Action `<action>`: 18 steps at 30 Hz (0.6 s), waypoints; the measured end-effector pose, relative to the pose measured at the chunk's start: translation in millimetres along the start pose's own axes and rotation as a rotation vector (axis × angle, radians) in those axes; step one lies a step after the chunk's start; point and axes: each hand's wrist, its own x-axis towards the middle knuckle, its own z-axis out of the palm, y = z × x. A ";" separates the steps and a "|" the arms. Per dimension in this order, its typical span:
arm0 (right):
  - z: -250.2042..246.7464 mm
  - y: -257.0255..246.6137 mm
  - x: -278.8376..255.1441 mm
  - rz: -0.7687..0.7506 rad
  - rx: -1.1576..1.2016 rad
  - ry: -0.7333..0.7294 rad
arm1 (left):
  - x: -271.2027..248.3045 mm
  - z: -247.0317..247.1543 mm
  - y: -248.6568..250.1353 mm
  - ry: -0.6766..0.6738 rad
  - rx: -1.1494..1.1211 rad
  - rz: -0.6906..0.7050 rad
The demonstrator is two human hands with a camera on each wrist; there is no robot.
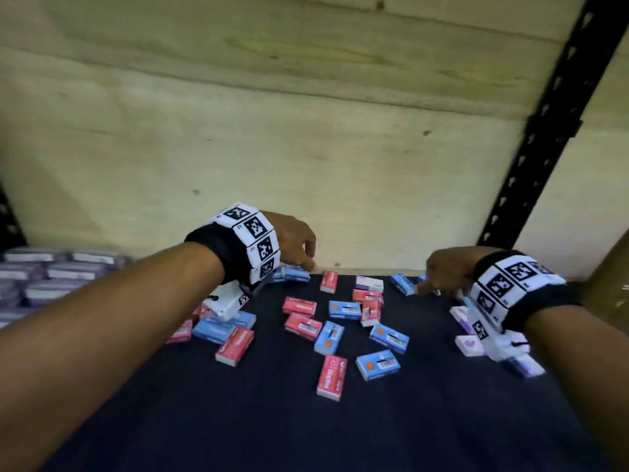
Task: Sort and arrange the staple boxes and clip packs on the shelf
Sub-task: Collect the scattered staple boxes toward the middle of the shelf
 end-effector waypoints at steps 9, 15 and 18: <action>-22.4 -99.8 15.5 -0.262 -0.071 0.095 | -78.3 19.4 -126.7 -0.025 -0.020 -0.271; -31.7 -153.8 25.9 -0.402 -0.101 0.123 | -106.5 26.8 -175.3 -0.049 -0.051 -0.360; -39.6 -191.5 24.0 -0.497 -0.090 0.139 | -113.0 28.9 -188.1 -0.037 -0.042 -0.393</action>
